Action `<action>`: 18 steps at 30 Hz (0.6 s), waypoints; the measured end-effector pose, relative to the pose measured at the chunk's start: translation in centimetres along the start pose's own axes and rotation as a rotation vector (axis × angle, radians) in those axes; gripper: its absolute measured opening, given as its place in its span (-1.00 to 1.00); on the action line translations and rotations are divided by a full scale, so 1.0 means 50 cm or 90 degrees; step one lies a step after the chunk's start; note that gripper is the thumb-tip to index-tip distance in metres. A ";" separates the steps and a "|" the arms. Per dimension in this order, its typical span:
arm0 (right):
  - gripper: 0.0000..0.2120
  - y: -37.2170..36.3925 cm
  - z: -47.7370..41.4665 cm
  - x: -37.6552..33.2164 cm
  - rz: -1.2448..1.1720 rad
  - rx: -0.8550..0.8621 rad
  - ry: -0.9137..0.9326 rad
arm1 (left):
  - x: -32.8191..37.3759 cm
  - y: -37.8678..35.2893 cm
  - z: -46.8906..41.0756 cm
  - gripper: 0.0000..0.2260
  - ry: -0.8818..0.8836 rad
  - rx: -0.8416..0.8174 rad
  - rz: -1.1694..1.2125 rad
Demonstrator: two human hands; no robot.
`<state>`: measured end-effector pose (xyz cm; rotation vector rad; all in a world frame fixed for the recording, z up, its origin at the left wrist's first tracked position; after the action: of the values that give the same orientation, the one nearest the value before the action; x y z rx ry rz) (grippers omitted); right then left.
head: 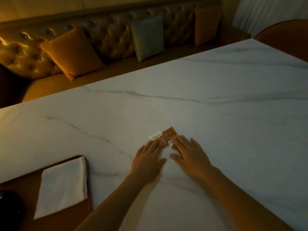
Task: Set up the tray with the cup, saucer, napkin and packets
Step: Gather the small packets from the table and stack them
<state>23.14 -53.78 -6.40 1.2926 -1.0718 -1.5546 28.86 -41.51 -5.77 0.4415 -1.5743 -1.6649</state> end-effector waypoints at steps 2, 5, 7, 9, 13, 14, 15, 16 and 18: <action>-0.34 -0.016 0.036 -0.021 -0.003 -0.017 0.003 | -0.004 -0.009 0.056 -0.43 0.031 0.001 0.012; -0.36 -0.029 0.088 -0.043 -0.008 -0.020 -0.014 | -0.012 -0.014 0.131 -0.42 0.082 0.009 0.016; -0.38 -0.033 0.118 -0.058 -0.014 -0.020 -0.020 | -0.017 -0.013 0.172 -0.43 0.105 0.015 0.017; -0.38 -0.039 0.150 -0.073 -0.023 -0.027 -0.020 | -0.016 -0.018 0.213 -0.43 0.117 0.014 0.023; -0.35 -0.050 0.216 -0.103 -0.024 -0.051 0.000 | -0.006 -0.043 0.293 -0.42 0.124 -0.002 0.040; -0.35 -0.053 0.232 -0.111 -0.027 -0.056 0.009 | -0.002 -0.051 0.311 -0.42 0.122 -0.008 0.042; -0.36 -0.054 0.245 -0.118 -0.034 -0.056 0.016 | 0.003 -0.058 0.328 -0.41 0.122 -0.014 0.044; -0.37 -0.054 0.256 -0.123 -0.041 -0.055 0.021 | 0.006 -0.064 0.342 -0.40 0.123 -0.018 0.046; -0.38 -0.053 0.272 -0.132 -0.051 -0.056 0.028 | 0.010 -0.068 0.363 -0.40 0.126 -0.024 0.054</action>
<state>10.32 -45.32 -5.60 1.3175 -0.9251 -1.6070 14.54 -29.86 -5.78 0.4970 -1.3959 -1.5353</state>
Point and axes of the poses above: each hand's wrist, its own z-axis away from the middle knuckle, its own y-axis out of the back of the hand, x = y × z, the point moved 8 cm from there along -z, towards the middle knuckle, and after that the axes turned 6 degrees about y, right-handed, at the moved point
